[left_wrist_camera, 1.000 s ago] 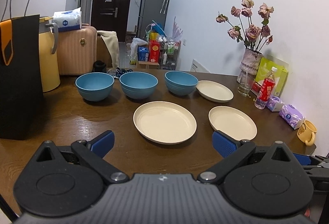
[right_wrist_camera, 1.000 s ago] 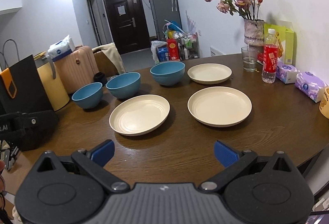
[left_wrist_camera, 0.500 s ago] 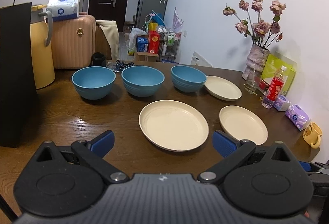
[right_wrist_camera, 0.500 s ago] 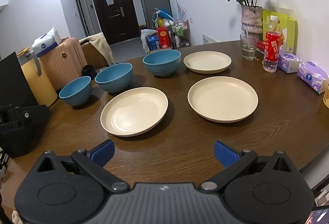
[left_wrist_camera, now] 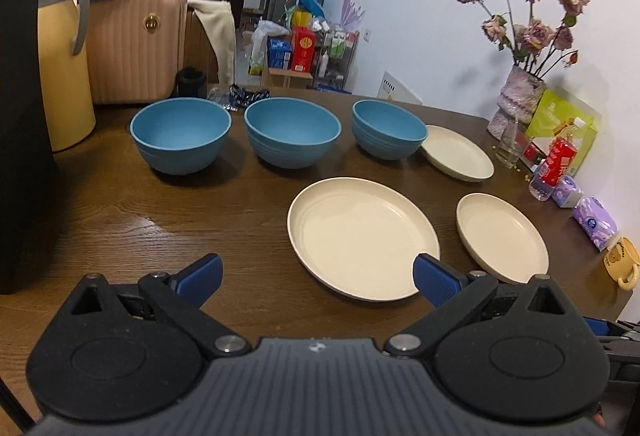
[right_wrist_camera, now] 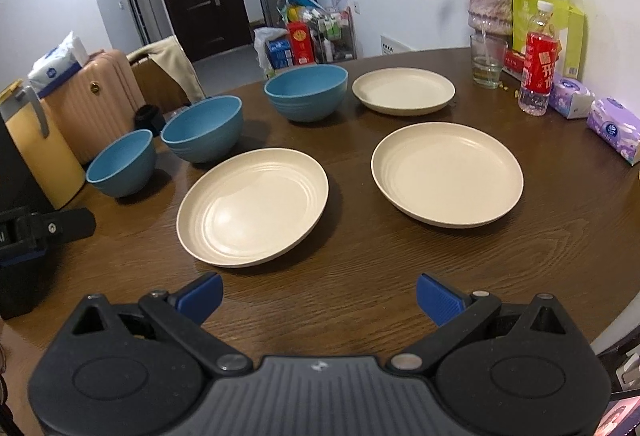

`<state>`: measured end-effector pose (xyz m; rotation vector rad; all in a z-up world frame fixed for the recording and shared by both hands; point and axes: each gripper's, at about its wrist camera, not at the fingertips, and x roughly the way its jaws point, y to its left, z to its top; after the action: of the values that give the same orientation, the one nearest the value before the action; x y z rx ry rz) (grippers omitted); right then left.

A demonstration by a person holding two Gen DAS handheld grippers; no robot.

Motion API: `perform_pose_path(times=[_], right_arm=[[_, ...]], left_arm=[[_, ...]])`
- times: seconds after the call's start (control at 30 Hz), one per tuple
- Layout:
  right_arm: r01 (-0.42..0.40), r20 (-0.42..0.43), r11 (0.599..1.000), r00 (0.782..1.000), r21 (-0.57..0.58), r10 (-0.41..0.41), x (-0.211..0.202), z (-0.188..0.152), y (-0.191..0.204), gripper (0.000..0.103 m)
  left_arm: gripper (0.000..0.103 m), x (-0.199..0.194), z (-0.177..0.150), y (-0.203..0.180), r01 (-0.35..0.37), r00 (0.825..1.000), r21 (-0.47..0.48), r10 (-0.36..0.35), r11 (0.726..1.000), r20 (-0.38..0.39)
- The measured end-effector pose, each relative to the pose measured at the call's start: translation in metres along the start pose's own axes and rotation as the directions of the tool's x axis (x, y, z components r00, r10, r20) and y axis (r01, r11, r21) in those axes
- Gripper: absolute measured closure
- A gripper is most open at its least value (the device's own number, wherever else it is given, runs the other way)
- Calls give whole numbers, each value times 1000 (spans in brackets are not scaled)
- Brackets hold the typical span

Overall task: Organize plates and bowls
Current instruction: 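Close the left tool on the large cream plate rim while the right tool approaches it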

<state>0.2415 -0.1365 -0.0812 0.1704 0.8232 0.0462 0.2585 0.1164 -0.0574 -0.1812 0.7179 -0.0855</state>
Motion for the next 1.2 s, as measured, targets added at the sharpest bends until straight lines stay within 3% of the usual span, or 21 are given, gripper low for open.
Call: perform_pose_path(times=[0.5,0.67,0.9,1.1,1.2], right_arm=[[39,-97,998,995,53,-33,71,43,7,0],[49,-133,996,990,78,-38,100,61,4,6],[53,-181,991,983,127,-29,137,80,-7,17],[58,-217,990,976,132,-28,165,92,-11,40],[59,-229,990,973,130,-27,176,95,-10,48]], left_arm=[[0,78,37,25,-36,993,-25,33,999,-116],[1,108,54,32,-53,985,-50,44,997,-166],[18,153,75,33,-54,971,-69,37,996,-237],[41,185,79,29,-76,952,-58,55,995,-300],[47,196,76,26,-73,945,-60,50,996,-323]])
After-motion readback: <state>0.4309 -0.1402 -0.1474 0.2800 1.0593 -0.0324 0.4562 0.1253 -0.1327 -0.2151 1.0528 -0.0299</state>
